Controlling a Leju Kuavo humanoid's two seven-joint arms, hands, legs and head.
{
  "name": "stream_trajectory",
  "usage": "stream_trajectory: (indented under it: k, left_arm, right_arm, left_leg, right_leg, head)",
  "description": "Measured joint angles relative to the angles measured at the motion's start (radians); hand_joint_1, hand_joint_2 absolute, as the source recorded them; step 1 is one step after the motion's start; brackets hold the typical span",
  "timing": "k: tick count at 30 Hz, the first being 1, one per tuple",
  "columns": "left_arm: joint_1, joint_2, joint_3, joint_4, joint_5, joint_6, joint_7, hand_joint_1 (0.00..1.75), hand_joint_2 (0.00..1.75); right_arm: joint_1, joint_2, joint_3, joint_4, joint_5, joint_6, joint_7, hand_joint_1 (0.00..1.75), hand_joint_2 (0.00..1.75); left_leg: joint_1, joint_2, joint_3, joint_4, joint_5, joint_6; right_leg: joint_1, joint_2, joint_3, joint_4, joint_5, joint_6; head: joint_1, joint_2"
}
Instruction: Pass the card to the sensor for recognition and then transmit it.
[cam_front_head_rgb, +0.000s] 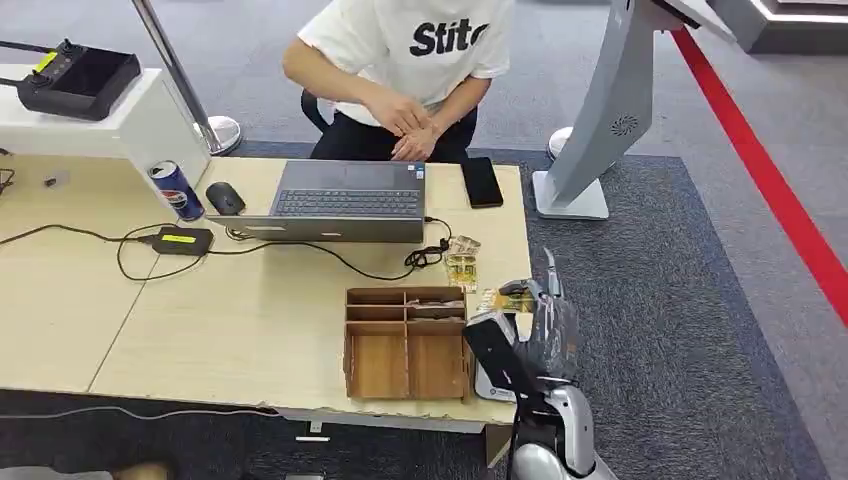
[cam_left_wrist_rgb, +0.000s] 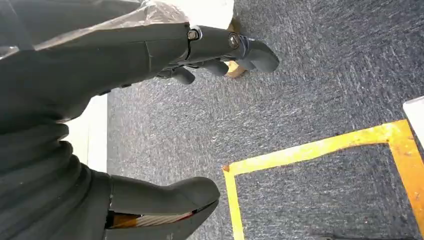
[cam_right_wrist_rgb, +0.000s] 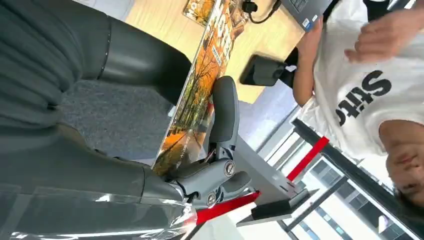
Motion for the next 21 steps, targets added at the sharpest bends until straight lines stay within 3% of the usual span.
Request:
stream_trajectory:
  k: [21]
  left_arm:
    - [0.005,0.003,0.001,0.000,0.000,0.000,-0.001,0.00,1.75]
  right_arm:
    - [0.047,-0.066,-0.014,0.046,0.005,-0.005,0.057,1.75,1.75]
  left_leg:
    - [0.000,0.000,0.000,0.000,0.000,0.000]
  right_leg:
    - [0.000,0.000,0.000,0.000,0.000,0.000]
  head:
    - [0.000,0.000]
